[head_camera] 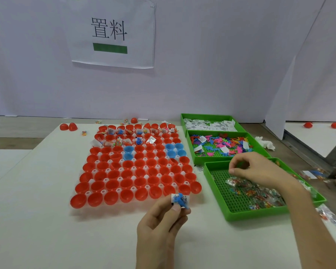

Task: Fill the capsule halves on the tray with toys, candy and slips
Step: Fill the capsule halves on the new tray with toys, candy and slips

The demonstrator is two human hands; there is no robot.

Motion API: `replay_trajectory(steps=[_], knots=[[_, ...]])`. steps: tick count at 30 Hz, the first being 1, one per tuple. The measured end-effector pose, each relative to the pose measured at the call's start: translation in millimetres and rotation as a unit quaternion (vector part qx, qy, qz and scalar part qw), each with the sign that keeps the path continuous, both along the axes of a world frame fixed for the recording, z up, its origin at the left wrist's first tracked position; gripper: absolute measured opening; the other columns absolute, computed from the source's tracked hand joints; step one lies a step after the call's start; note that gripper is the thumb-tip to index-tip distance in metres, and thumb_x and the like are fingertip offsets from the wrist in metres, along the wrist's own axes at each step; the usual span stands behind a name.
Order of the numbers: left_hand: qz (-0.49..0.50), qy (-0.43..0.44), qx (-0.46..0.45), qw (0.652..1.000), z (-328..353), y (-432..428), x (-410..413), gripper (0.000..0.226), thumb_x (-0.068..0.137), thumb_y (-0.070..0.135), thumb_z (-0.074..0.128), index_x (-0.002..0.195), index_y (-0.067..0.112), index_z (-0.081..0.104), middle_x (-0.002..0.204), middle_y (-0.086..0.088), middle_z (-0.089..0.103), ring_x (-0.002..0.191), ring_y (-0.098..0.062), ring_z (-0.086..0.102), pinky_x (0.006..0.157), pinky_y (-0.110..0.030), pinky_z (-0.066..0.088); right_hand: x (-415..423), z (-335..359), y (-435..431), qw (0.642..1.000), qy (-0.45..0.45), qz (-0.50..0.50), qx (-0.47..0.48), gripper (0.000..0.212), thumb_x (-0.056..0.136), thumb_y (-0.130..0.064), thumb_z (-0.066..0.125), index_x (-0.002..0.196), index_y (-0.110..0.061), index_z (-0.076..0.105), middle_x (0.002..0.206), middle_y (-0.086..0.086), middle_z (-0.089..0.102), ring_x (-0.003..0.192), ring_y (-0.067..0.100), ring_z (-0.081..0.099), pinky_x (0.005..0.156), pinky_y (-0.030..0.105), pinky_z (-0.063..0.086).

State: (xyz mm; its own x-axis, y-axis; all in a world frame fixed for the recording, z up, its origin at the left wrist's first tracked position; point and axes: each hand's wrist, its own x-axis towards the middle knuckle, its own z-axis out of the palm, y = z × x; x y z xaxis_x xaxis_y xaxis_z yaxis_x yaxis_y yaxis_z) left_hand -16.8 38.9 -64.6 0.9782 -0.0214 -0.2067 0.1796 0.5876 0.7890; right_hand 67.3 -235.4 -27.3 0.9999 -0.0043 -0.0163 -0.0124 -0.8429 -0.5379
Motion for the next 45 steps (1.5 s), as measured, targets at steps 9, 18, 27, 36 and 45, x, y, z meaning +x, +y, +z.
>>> replay_trajectory(steps=[9, 18, 27, 36, 45], knots=[[-0.008, -0.004, 0.006, 1.0, 0, 0, -1, 0.025, 0.075, 0.0, 0.062, 0.078, 0.017, 0.081, 0.081, -0.016, 0.075, 0.068, -0.021, 0.073, 0.059, -0.022, 0.058, -1, -4, -4, 0.999, 0.041, 0.008, -0.026, 0.019, 0.076, -0.03, 0.086, 0.088, -0.032, 0.072, 0.087, -0.007, 0.067, 0.07, 0.002, 0.06, 0.06, 0.014, 0.041], [-0.017, -0.024, 0.008, 1.0, -4, 1, -1, 0.023, 0.062, 0.01, 0.065, 0.079, 0.016, 0.081, 0.079, -0.017, 0.074, 0.069, -0.021, 0.073, 0.059, -0.022, 0.058, -12, 15, 46, 0.975, -0.079, 0.09, 0.189, 0.022, 0.082, -0.005, 0.078, 0.078, -0.023, 0.065, 0.081, 0.0, 0.068, 0.076, 0.015, 0.064, 0.072, 0.036, 0.055], [-0.002, -0.029, 0.014, 0.999, -8, 1, 1, 0.023, 0.066, 0.01, 0.067, 0.082, 0.019, 0.081, 0.087, -0.016, 0.076, 0.072, -0.022, 0.074, 0.06, -0.022, 0.058, -20, -1, 120, 0.921, -0.03, 0.224, 0.318, 0.016, 0.081, -0.007, 0.081, 0.083, -0.014, 0.067, 0.083, 0.007, 0.071, 0.079, 0.022, 0.07, 0.078, 0.04, 0.058], [0.054, -0.038, 0.053, 0.996, -14, 4, 2, 0.02, 0.076, -0.002, 0.067, 0.096, 0.002, 0.07, 0.081, -0.02, 0.075, 0.075, -0.025, 0.075, 0.058, -0.021, 0.057, -23, 1, 123, 0.921, 0.006, 0.227, 0.316, 0.012, 0.089, -0.022, 0.074, 0.092, -0.011, 0.071, 0.088, 0.012, 0.072, 0.081, 0.023, 0.068, 0.078, 0.039, 0.057], [0.095, -0.048, 0.073, 0.992, -19, 5, 5, 0.016, 0.077, -0.008, 0.069, 0.09, 0.001, 0.071, 0.084, -0.017, 0.076, 0.076, -0.026, 0.075, 0.059, -0.02, 0.057, -27, 1, 130, 0.918, -0.01, 0.252, 0.306, 0.024, 0.078, -0.007, 0.084, 0.097, -0.014, 0.071, 0.093, 0.014, 0.072, 0.085, 0.029, 0.071, 0.081, 0.046, 0.06]])
